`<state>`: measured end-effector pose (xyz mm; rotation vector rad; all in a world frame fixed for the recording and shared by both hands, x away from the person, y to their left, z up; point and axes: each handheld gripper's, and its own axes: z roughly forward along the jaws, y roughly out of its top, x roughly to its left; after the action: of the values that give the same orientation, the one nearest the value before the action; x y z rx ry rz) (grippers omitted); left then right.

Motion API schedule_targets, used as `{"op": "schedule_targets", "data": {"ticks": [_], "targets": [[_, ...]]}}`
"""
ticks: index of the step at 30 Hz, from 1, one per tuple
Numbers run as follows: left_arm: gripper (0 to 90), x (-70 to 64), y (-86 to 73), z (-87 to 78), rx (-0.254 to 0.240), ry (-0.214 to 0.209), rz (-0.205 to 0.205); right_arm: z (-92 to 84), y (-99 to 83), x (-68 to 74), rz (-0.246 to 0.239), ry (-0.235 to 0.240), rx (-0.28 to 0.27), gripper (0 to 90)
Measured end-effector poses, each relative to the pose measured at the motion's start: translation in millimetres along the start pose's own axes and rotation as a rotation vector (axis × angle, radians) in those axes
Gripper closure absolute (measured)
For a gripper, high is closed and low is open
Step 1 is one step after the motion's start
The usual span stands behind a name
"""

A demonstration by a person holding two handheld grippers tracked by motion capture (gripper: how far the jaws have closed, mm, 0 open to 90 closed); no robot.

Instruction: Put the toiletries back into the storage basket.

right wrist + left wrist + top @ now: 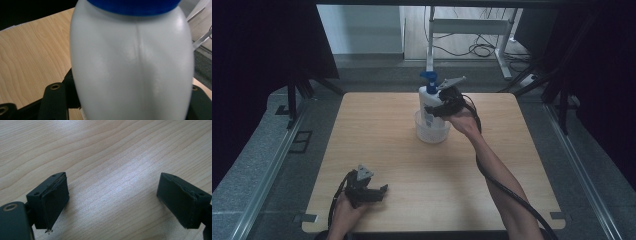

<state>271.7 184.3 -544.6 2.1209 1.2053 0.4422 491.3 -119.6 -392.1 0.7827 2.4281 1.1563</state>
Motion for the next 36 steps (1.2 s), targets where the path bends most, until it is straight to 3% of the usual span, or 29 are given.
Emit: {"op": "schedule_targets", "data": {"ticks": [24, 31, 36], "targets": [[10.2, 0.0, 0.0, -0.1, 0.001, 0.000, 0.000, 16.4, -21.4, 0.2, 0.017, 0.019, 0.011, 37.8], [10.2, 0.0, 0.0, -0.1, 0.001, 0.000, 0.000, 13.4, -27.0, -4.9, 0.040, 0.034, -0.005, 37.3], [10.2, 0.0, 0.0, -0.1, 0.001, 0.000, 0.001, 12.7, -26.6, -4.2, 0.032, 0.034, 0.002, 37.0]]}}
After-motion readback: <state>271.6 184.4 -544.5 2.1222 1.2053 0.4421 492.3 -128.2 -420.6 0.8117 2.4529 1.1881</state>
